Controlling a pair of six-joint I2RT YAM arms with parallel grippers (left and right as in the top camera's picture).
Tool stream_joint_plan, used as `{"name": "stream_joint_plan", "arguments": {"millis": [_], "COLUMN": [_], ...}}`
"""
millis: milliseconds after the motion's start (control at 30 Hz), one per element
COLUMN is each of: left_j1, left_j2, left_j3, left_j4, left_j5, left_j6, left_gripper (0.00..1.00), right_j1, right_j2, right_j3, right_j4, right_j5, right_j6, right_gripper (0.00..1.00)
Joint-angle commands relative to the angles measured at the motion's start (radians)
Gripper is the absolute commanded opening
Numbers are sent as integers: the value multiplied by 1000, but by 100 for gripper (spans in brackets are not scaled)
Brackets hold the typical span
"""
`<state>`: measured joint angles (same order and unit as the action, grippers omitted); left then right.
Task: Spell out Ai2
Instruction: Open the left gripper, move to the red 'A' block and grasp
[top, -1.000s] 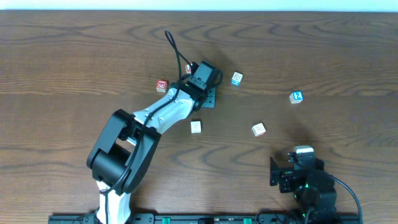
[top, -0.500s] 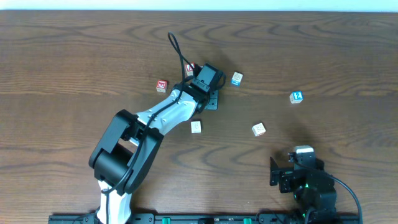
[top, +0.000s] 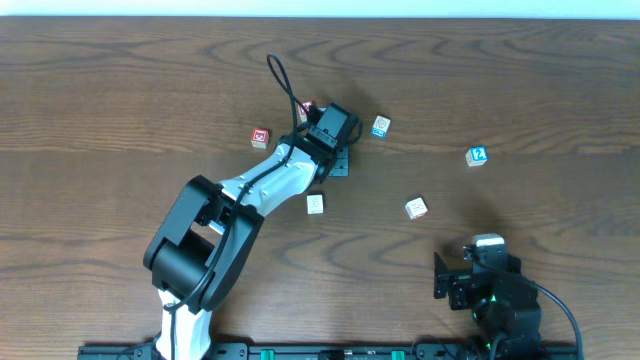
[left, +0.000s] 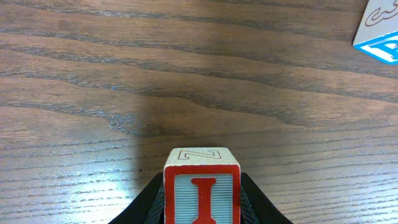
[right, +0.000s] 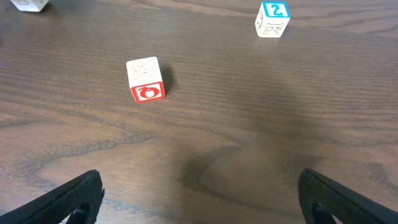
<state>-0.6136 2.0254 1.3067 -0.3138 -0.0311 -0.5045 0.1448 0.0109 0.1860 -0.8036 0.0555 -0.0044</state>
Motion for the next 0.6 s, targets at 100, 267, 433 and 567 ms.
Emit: {"name": "stream_joint_plan", "arguments": {"millis": [100,267,433,567], "left_j1": [-14,-15,-15,-15], "left_j2": [17,17,17,17], "left_j3": [4,4,4,4], "left_j4": [-4,-3,-3,-3], "left_j5": [-21,-21,-21,-20], "left_j6": [-16,-17,-17,-18], "left_gripper": [6,8,28,37], "right_j1": [-7,-7,-7,-7], "right_j2": [-5,-5,-5,-5], "right_j3": [-9,-9,-9,-9], "right_j4": [-3,-3,-3,-3], "right_j5": [-4,-4,-4,-4], "right_j6": [15,15,15,15], "right_gripper": [99,99,99,99]}}
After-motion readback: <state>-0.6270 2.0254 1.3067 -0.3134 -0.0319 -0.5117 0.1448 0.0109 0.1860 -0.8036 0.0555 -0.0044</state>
